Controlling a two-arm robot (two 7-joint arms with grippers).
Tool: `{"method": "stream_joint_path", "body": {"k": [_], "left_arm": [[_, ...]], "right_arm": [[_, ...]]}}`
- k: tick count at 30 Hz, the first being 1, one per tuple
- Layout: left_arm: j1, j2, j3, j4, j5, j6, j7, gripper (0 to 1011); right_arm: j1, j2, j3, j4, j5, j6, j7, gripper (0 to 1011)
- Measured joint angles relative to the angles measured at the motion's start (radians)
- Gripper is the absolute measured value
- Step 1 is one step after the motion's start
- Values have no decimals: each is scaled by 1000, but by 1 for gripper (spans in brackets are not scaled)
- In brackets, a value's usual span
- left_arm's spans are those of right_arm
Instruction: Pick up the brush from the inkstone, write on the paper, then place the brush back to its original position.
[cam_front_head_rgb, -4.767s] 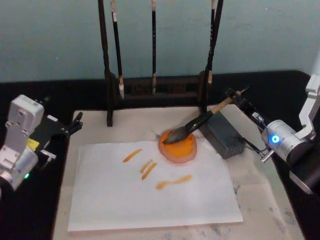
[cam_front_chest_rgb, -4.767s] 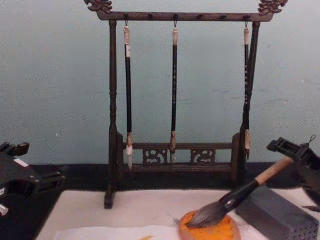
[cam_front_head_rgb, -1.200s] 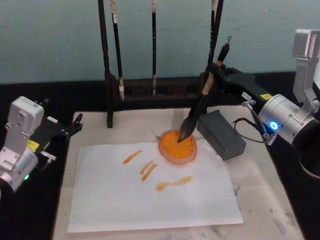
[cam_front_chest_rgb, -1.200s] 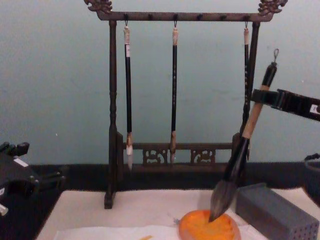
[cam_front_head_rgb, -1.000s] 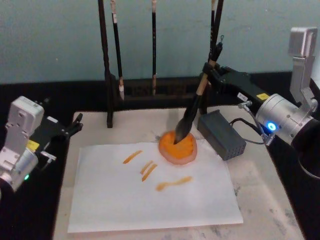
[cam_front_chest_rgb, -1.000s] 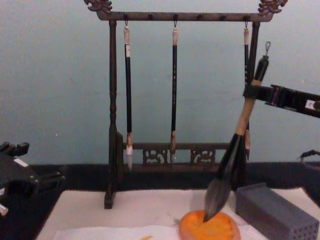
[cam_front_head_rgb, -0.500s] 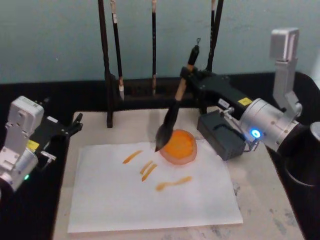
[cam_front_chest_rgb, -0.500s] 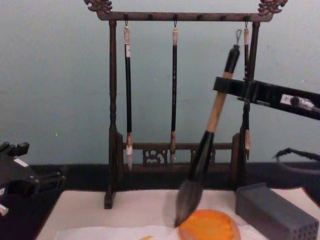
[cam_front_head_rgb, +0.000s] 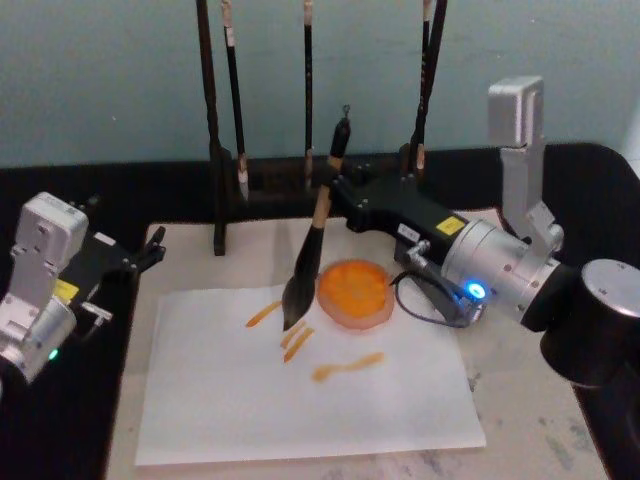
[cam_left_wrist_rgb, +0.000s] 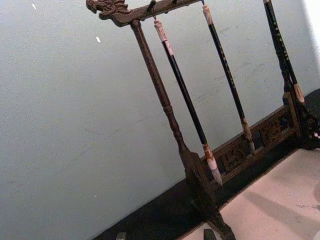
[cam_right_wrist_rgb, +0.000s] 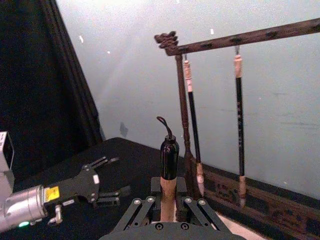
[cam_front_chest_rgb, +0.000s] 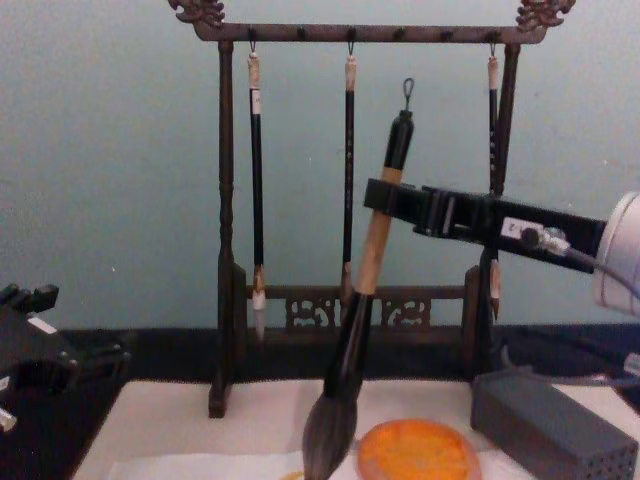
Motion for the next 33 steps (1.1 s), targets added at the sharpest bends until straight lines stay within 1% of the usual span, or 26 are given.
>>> {"method": "stream_joint_path", "body": {"k": [9, 18, 23, 25, 33], "left_arm": [[0, 0, 0, 0, 0, 0, 0, 1001], [0, 0, 0, 0, 0, 0, 0, 1001], [0, 0, 0, 0, 0, 0, 0, 1001], [0, 0, 0, 0, 0, 0, 0, 1001], [0, 0, 0, 0, 0, 0, 0, 1001]], "right_arm": [[-10, -15, -11, 7, -44, -11, 9, 176], [-9, -48, -17, 36, -87, -23, 19, 176], [-4, -61, -19, 48, -100, -30, 26, 176], [1, -72, -19, 60, -109, -34, 31, 176], [11, -92, -20, 87, -127, -38, 44, 177]]}}
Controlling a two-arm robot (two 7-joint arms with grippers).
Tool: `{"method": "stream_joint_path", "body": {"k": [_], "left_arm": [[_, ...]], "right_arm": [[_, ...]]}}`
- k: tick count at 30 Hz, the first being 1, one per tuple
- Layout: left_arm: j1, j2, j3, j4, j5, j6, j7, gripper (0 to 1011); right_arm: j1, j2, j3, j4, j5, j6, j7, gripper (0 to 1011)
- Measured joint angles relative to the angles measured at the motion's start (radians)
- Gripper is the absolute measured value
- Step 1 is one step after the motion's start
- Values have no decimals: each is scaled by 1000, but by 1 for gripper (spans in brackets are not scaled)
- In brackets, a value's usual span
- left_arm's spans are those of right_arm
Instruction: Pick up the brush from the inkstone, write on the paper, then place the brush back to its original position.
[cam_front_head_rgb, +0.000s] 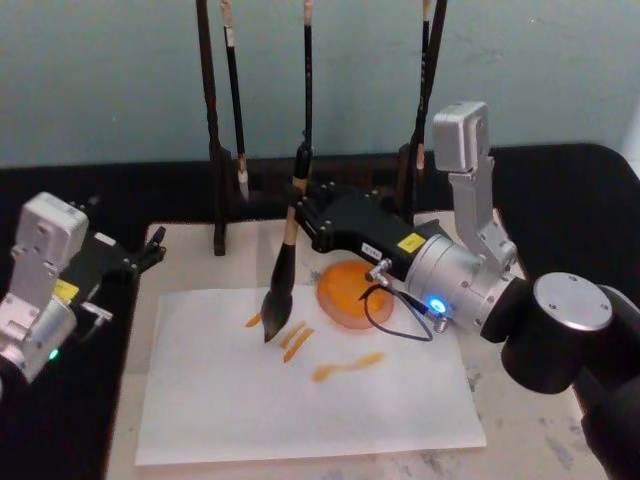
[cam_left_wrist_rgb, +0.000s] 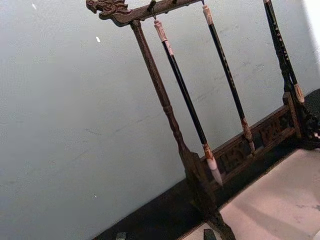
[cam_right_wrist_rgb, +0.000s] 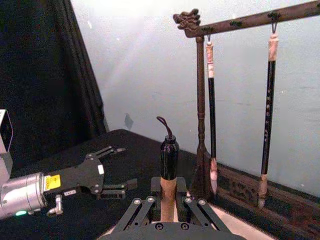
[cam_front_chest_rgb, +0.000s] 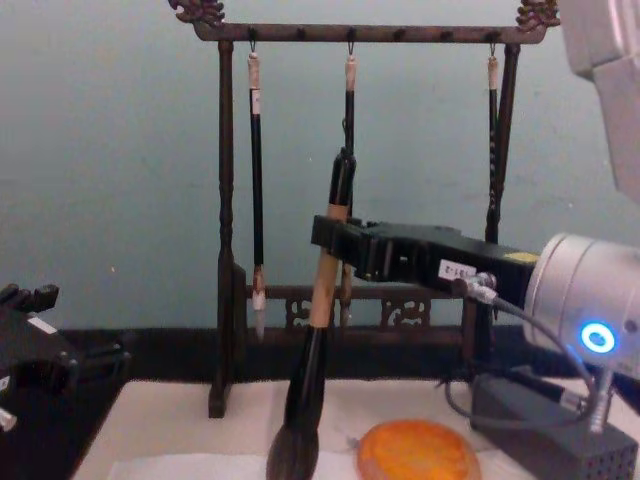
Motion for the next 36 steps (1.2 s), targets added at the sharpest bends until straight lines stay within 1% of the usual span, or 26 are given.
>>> {"method": "stream_joint_path", "body": {"k": [12, 24, 36], "left_arm": [[0, 0, 0, 0, 0, 0, 0, 1001], [0, 0, 0, 0, 0, 0, 0, 1001], [0, 0, 0, 0, 0, 0, 0, 1001]], "right_arm": [[7, -16, 2, 36, -16, 2, 12, 176], [6, -18, 13, 40, -42, -7, 8, 176], [-1, -17, 31, 41, -72, -18, 0, 177]]}}
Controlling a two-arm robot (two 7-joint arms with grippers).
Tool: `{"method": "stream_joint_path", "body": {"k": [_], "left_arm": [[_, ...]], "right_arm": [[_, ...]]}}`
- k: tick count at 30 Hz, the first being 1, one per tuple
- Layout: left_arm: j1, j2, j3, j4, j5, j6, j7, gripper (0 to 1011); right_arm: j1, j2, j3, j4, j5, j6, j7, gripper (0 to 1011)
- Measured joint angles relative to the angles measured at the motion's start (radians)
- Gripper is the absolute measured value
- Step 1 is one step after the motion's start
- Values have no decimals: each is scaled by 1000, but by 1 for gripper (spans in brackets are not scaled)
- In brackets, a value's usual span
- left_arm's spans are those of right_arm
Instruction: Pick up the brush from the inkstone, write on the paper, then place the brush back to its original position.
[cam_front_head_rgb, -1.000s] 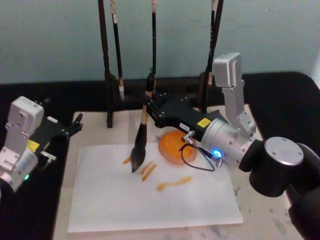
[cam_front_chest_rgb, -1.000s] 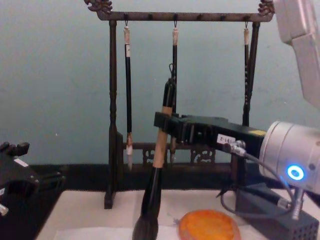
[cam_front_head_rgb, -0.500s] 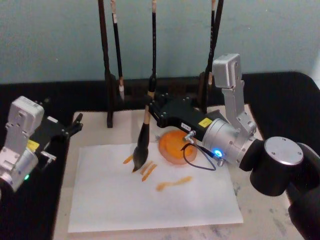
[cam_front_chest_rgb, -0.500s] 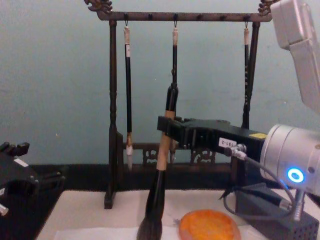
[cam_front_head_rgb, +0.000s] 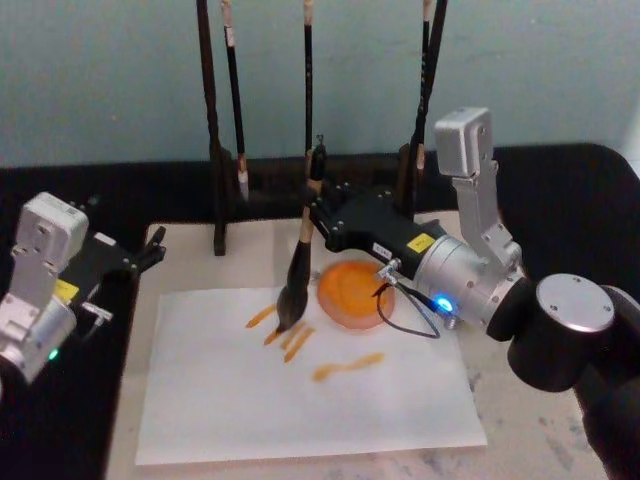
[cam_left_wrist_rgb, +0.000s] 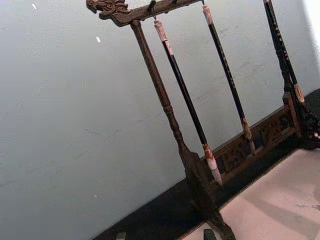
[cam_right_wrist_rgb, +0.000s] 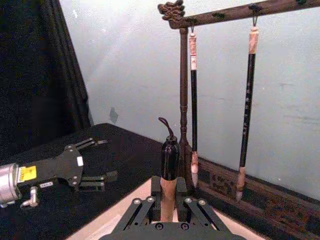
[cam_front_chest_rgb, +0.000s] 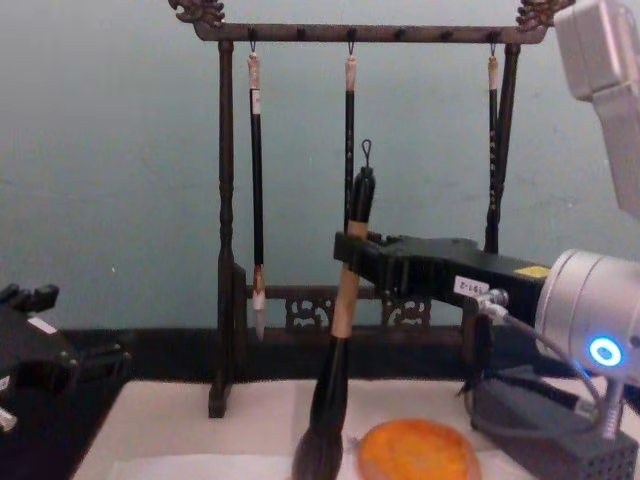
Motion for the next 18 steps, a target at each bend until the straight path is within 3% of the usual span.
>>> {"method": "stream_joint_path", "body": {"k": [18], "left_arm": [[0, 0, 0, 0, 0, 0, 0, 1001]], "right_arm": [[-7, -1, 30, 1, -33, -21, -2, 176]]}}
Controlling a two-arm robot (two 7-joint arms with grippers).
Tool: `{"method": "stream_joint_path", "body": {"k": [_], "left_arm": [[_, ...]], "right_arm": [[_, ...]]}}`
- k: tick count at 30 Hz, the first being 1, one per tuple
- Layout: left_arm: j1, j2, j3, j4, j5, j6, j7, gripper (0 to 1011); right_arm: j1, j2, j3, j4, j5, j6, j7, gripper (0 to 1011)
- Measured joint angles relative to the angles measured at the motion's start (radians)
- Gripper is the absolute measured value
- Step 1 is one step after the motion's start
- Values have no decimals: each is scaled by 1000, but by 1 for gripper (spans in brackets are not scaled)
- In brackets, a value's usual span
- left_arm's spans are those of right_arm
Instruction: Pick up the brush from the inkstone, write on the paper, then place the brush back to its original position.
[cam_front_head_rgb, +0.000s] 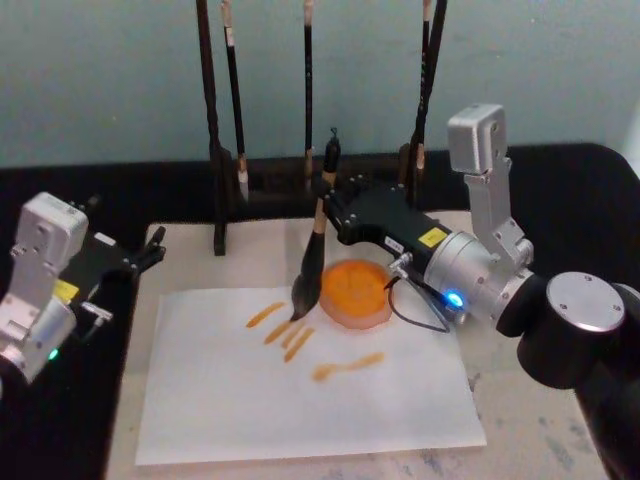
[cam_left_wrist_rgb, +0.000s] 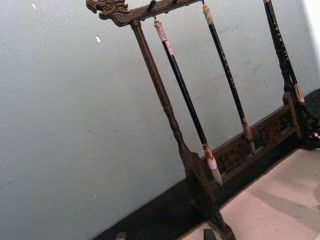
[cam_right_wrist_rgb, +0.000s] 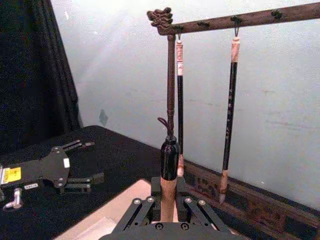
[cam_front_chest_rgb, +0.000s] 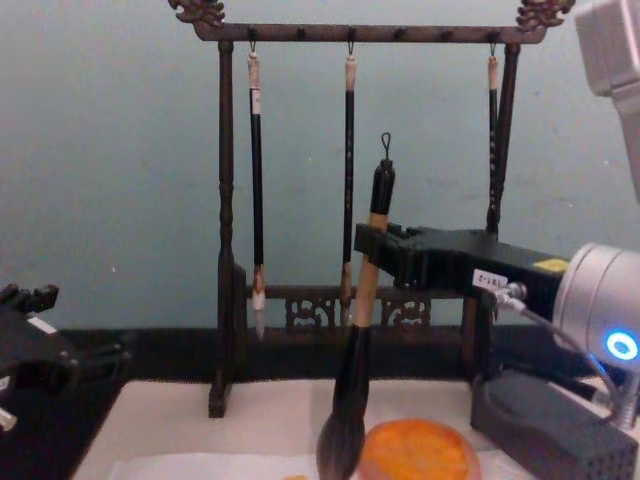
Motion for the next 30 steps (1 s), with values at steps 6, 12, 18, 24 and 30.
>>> {"method": "stream_joint_path", "body": {"k": [6, 12, 18, 24, 30], "left_arm": [[0, 0, 0, 0, 0, 0, 0, 1001], [0, 0, 0, 0, 0, 0, 0, 1001], [0, 0, 0, 0, 0, 0, 0, 1001], [0, 0, 0, 0, 0, 0, 0, 1001], [0, 0, 0, 0, 0, 0, 0, 1001]], "right_arm": [[-4, 1, 9, -6, -8, -3, -1, 176], [-5, -1, 16, -15, -11, -6, -1, 176], [-8, -7, 21, -34, -10, -9, 1, 176], [-16, -11, 34, -59, -2, -13, -6, 177], [-32, -14, 62, -82, 25, -12, -22, 177]]}}
